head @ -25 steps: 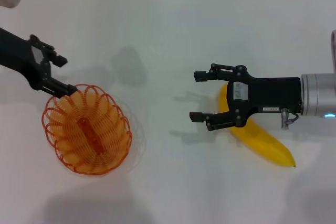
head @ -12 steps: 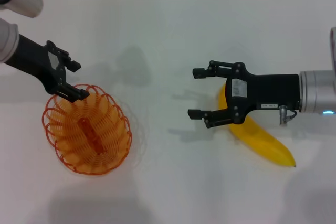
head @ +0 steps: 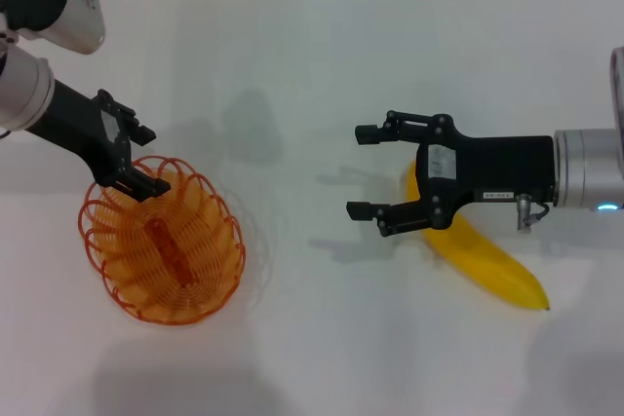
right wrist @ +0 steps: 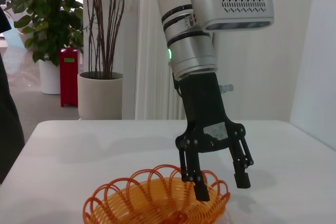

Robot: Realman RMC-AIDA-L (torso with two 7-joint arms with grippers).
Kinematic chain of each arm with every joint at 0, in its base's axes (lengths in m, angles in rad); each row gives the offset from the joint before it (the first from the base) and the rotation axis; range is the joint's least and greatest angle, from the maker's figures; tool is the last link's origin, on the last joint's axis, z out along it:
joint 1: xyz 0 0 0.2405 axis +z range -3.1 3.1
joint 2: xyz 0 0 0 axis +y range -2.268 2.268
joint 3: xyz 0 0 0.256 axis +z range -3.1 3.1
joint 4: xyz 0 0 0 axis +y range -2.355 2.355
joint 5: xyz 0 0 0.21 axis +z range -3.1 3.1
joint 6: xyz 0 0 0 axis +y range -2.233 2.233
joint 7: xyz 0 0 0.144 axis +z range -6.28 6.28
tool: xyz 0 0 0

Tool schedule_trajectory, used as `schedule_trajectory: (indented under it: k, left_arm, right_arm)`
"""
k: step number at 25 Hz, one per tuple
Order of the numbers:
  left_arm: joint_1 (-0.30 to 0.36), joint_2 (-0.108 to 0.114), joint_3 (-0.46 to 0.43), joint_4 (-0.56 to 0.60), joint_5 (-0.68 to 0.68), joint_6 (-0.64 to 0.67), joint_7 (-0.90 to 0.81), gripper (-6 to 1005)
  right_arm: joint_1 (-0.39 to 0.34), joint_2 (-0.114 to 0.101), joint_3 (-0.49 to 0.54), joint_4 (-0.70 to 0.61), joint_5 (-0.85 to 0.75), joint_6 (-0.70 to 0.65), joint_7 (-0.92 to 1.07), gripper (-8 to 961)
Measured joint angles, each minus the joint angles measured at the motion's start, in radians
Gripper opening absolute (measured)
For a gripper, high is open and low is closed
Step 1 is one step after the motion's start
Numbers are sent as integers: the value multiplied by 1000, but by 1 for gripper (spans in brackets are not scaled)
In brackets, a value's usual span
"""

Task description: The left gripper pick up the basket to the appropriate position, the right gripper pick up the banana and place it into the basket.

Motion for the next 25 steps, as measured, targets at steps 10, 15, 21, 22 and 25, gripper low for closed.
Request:
schedule_trajectory:
  k: [10,15,21,22,25]
  left_arm:
    - [-11,-1,0,-13,8,-3,-27,668]
    - [-11,0,0,-14,9,-1,-28,461]
    - [-11,2,2,-14,10,6,-28,201]
    - [-11,2,2,-14,10,7,-28,169]
    - [-10,2,2,-14,10,7,-28,75]
  right_arm:
    - [2,0,0,0,0,2,0,908]
    - [2,0,0,0,0,2,0,908]
    - [2,0,0,0,0,2,0,908]
    - [2,0,0,0,0,2,0,908]
    - [2,0,0,0,0,2,0,908]
